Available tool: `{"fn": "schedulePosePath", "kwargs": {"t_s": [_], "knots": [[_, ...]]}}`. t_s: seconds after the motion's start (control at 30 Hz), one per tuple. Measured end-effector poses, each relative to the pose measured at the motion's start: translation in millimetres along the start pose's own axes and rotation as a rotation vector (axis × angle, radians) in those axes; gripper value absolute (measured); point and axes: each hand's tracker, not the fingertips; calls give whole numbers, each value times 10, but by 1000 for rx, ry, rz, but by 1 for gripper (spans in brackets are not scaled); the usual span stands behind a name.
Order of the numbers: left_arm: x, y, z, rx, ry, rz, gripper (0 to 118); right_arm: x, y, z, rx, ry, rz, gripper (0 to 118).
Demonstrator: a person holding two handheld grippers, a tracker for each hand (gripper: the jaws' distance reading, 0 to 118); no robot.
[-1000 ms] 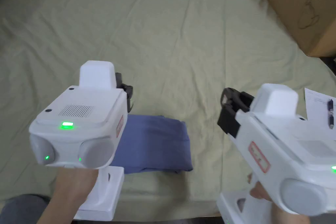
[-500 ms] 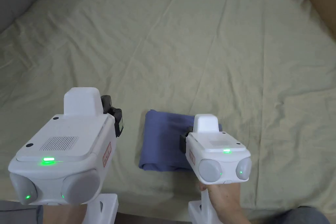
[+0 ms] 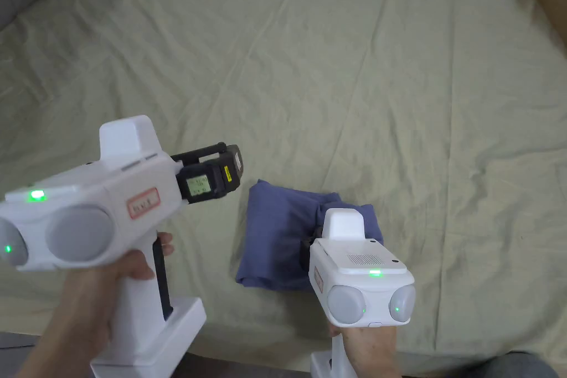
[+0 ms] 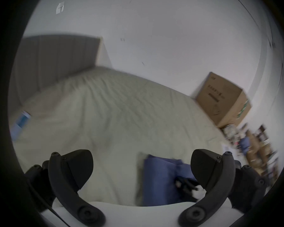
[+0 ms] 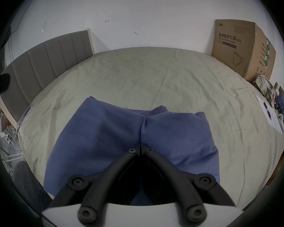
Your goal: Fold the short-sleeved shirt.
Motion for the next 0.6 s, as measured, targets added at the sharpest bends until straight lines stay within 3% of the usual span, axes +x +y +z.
{"fn": "schedulePosePath", "kwargs": {"t_s": [0.2,0.27,0.43,0.6], "knots": [[-663,-33,-878,-486,-317,248,118,45,4,15,-2,15,-16,0],[-844,-152,-1142,-569,-320,330,118,60,10,22,-4,22,-28,0],[-860,-425,-1409,-697,-399,333,118,89,14,20,-7,36,-44,0],[-839,-510,-1581,-687,-495,349,118,132,26,28,-9,56,-58,0]]}}
